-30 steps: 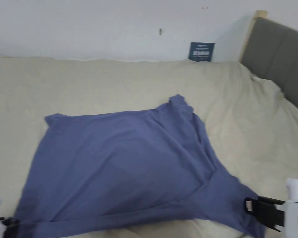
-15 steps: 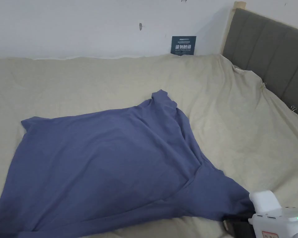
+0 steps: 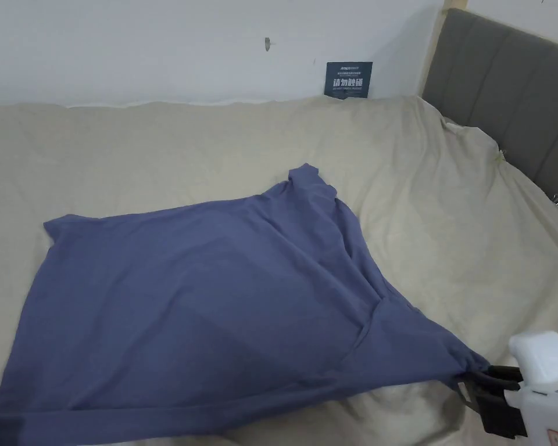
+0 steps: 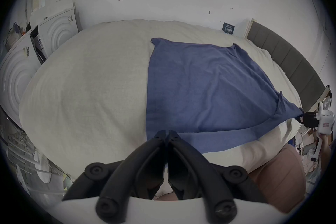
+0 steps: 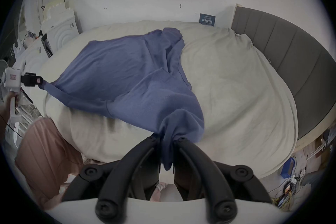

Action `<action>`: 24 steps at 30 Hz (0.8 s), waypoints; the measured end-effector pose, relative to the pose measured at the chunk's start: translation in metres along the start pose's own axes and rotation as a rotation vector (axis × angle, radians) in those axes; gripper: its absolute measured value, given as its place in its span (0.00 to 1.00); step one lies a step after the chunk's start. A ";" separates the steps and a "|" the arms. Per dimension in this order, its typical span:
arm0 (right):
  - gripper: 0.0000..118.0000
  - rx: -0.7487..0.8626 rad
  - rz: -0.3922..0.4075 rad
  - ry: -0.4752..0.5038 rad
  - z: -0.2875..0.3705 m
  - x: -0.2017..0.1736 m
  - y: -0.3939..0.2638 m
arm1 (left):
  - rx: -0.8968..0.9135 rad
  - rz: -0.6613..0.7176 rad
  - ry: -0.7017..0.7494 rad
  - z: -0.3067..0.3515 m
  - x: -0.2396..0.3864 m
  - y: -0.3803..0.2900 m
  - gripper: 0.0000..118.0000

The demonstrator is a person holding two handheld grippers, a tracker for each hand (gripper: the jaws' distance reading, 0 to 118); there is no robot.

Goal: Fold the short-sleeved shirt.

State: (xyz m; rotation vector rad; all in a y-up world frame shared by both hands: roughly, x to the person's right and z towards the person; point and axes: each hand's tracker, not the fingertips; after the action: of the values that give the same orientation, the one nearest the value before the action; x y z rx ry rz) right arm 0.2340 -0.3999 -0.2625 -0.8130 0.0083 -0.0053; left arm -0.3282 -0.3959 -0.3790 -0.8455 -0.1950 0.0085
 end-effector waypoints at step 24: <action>0.04 -0.020 -0.049 0.016 -0.077 0.020 0.165 | -0.015 0.002 0.004 -0.070 -0.014 0.122 0.01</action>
State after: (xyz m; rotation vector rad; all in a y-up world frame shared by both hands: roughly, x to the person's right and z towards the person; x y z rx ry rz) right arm 0.2536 -0.3431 -0.4353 -0.8331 0.0036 -0.0580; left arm -0.3209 -0.3681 -0.5174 -0.8607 -0.1909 0.0072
